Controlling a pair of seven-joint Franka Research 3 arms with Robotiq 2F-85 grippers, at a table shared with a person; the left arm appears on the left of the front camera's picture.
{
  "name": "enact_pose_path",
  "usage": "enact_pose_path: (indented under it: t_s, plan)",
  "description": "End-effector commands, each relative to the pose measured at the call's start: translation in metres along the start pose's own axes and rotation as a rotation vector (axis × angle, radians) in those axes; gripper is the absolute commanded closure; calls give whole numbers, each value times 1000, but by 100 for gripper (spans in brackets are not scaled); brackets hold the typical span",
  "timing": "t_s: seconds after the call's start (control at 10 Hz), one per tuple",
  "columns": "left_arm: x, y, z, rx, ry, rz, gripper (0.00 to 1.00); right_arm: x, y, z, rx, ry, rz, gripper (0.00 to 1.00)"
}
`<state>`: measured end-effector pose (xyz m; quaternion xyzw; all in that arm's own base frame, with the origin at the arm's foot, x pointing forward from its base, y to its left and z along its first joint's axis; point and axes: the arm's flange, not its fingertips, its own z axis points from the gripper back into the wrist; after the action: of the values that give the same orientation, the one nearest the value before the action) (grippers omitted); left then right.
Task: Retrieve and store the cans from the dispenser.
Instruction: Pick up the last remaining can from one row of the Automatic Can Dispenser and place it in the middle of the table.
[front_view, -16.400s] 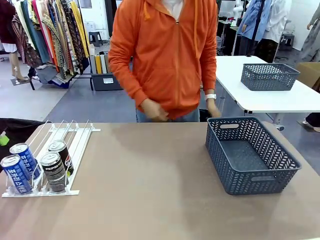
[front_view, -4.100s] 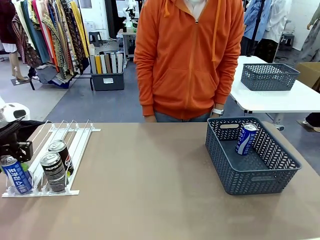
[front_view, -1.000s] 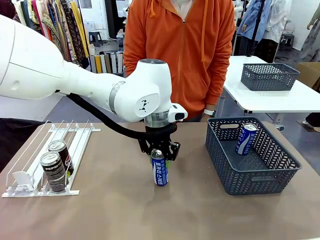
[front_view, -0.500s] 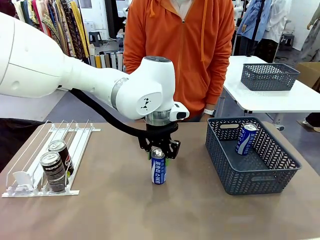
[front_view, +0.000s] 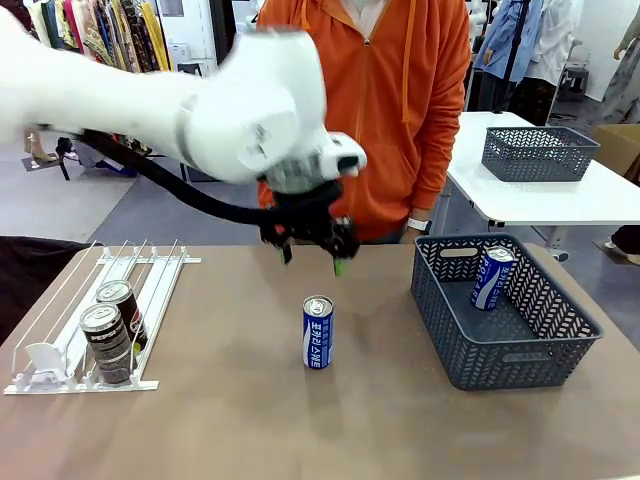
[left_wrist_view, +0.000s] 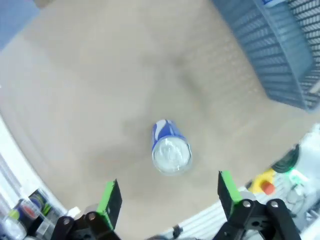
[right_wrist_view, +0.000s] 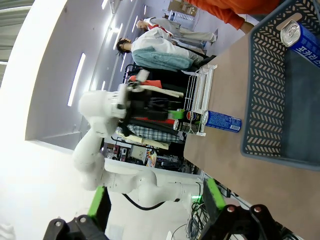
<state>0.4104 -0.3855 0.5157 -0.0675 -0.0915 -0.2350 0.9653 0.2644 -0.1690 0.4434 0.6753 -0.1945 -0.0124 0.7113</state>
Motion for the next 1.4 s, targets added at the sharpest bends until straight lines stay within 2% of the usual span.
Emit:
enact_pose_path:
  t_s: [0.0, 0.1, 0.2, 0.3, 0.4, 0.5, 0.6, 0.7, 0.8, 0.9, 1.0, 1.1, 1.2, 1.3]
  plan:
    - [-58, 60, 62, -131, -8, -31, 0, 2, 4, 0, 11, -8, 5, 0]
    - [-81, 96, 89, -241, 9, -56, 0, 2, 4, 0, 11, -8, 5, 0]
    - [-106, 136, 111, -352, -21, -58, 0, 2, 4, 0, 11, -8, 5, 0]
    - [-129, 181, 129, -408, -83, 32, 0, 2, 4, 0, 11, -8, 5, 0]
    - [-162, 236, 141, -554, -150, 86, 0, 2, 4, 0, 11, -8, 5, 0]
    - [-196, 283, 144, -649, -228, 185, 0, 2, 4, 0, 11, -8, 5, 0]
    - [-233, 326, 139, -785, -297, 224, 0, 2, 4, 0, 11, -8, 5, 0]
    - [-276, 368, 123, -872, -379, 354, 0, 2, 4, 0, 11, -8, 5, 0]
    - [-309, 396, 104, -950, -460, 475, 0, 2, 4, 0, 11, -8, 5, 0]
    - [-337, 414, 90, -998, -509, 541, 0, 2, 4, 0, 11, -8, 5, 0]
    - [-354, 428, 74, -1057, -543, 551, 0, 2, 4, 0, 11, -8, 5, 0]
    - [-364, 439, 63, -1068, -535, 572, 0, 2, 4, 0, 11, -8, 5, 0]
    - [-363, 427, 85, -996, -486, 568, 0, 2, 4, 0, 11, -8, 5, 0]
    - [-363, 427, 85, -996, -486, 568, 0, 2, 4, 0, 11, -8, 5, 0]
